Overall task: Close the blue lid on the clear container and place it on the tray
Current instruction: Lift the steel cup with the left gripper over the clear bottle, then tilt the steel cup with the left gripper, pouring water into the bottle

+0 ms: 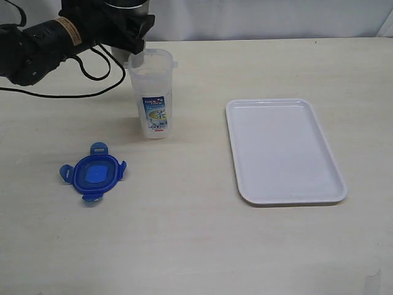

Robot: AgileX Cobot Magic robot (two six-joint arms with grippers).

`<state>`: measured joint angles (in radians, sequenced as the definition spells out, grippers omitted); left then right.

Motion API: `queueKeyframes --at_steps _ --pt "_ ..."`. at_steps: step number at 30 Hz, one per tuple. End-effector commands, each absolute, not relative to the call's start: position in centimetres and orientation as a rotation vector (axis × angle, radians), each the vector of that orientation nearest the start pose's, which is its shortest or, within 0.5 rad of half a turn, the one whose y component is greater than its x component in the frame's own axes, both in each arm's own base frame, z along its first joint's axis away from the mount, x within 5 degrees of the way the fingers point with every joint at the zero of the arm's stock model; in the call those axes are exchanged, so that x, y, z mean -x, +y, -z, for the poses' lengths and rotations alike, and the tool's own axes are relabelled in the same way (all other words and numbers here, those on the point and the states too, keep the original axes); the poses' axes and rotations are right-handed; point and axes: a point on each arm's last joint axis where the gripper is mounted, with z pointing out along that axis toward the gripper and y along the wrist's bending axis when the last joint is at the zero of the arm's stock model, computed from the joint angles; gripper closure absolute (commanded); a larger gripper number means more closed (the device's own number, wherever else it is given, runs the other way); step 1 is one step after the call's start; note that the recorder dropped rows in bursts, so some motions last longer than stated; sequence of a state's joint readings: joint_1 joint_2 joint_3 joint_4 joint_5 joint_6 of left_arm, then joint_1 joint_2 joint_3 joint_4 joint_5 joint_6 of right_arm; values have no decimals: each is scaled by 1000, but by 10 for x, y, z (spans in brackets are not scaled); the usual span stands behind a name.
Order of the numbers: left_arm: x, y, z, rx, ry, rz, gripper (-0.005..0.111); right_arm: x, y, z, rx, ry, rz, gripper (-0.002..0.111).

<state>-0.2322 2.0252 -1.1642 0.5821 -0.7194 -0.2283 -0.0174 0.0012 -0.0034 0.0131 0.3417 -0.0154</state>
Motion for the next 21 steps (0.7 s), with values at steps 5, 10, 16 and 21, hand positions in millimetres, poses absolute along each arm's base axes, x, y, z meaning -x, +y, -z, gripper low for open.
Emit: queueKeyframes --at_steps 5,10,16,21 --pt "-415 -139 -213 -691 1403 345 107 -53 -1 -182 -17 1826 9 101" --pt "-412 -142 -217 -790 1290 282 107 -53 -1 -182 -17 1826 9 101" --pt "-413 -143 -216 -801 1292 273 107 -53 -1 -182 -17 1826 9 101" --pt "-410 -145 -215 -909 1220 203 107 -53 -1 -182 -17 1826 9 101"
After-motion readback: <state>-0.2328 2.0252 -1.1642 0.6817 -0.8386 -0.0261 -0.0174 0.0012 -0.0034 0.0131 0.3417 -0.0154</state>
